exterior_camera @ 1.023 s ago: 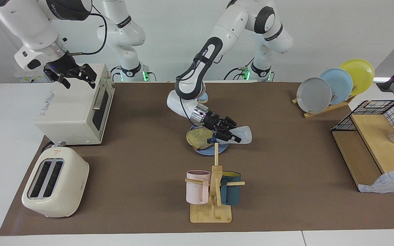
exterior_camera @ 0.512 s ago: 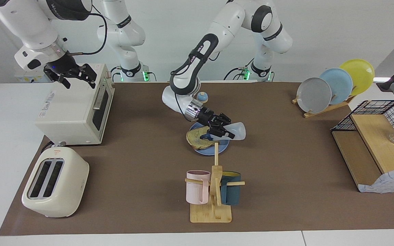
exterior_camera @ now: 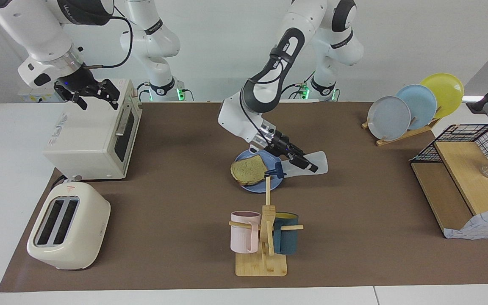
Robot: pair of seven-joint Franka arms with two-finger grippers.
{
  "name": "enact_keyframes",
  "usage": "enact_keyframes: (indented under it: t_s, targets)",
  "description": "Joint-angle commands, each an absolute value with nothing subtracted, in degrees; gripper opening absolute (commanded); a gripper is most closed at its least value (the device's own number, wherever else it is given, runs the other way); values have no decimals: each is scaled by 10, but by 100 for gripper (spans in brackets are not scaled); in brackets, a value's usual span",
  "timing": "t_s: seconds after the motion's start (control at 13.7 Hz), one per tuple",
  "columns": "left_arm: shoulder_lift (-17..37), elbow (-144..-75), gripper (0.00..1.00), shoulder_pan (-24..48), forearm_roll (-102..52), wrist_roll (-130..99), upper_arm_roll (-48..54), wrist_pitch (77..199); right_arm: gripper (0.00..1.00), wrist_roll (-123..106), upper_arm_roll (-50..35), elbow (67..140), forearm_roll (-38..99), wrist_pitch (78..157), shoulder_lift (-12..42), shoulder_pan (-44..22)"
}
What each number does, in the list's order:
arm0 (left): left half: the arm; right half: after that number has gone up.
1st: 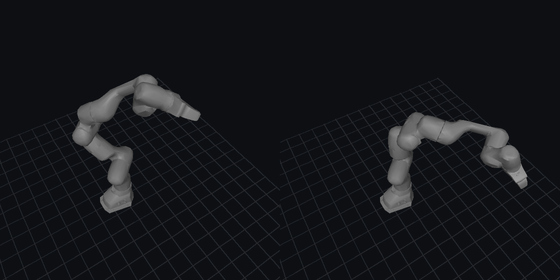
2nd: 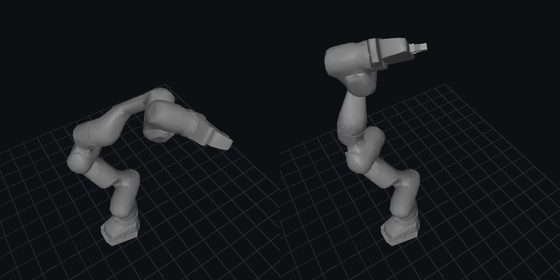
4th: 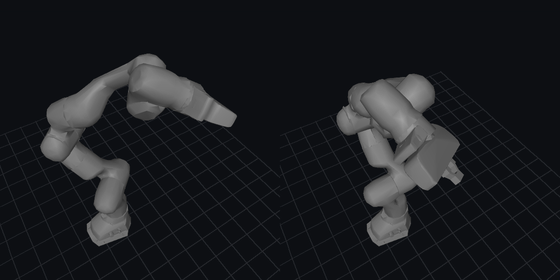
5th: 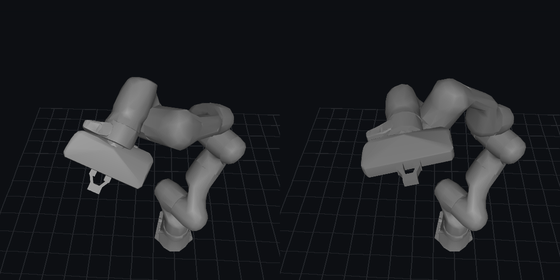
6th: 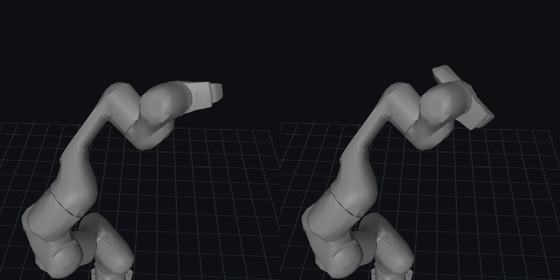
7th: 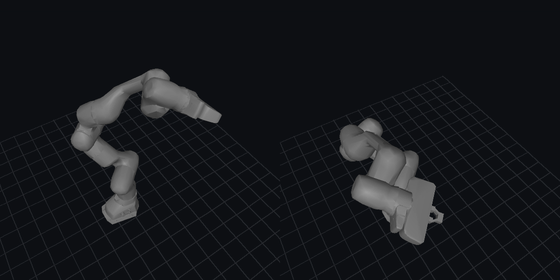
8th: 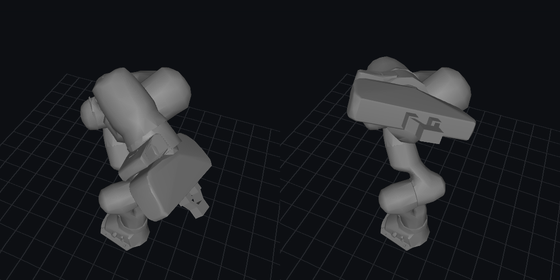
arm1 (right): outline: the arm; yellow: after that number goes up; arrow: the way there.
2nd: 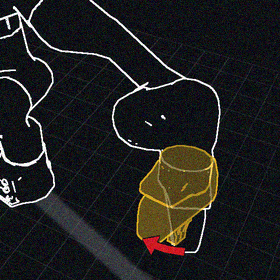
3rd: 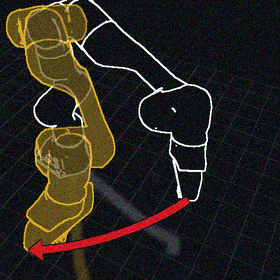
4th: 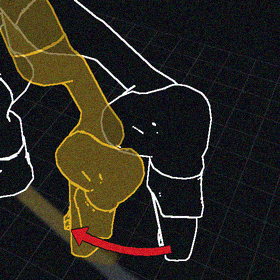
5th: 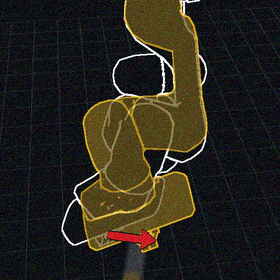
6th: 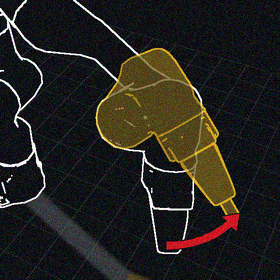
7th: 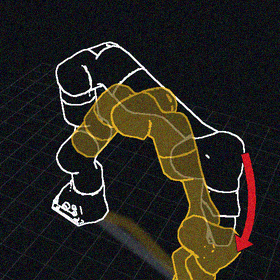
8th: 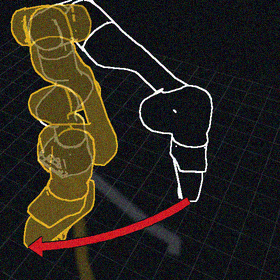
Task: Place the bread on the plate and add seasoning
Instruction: 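Carry the bottle with the left gripper back beside the mug tree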
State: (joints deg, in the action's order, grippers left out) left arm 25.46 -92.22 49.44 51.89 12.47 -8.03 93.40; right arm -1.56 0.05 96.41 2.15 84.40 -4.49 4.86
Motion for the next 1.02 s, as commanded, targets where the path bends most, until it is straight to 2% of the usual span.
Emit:
enact_keyframes:
  t_s: [0.0,0.15,0.37,0.51,0.66,0.8,0.95]
  targets:
    - [196,-941,0,419,433,80,-76,1045,100,-30,-1,964,18,847,-48,50]
    - [163,-948,0,361,343,77,-76,1104,100,-30,-1,965,18,847,-48,50]
    - [156,-961,0,290,211,73,-76,1223,100,-30,-1,964,18,848,-47,50]
    - [156,-1007,0,238,116,73,-76,1366,100,-30,-1,965,18,848,-48,50]
    - [154,-1062,0,216,72,74,-76,1493,100,-30,-1,964,18,847,-48,50]
    - [166,-1094,0,211,36,53,-76,1594,100,-30,-1,964,18,847,-47,50]
    - [212,-1093,0,212,28,1,-76,1688,100,-30,-1,964,18,847,-47,50]
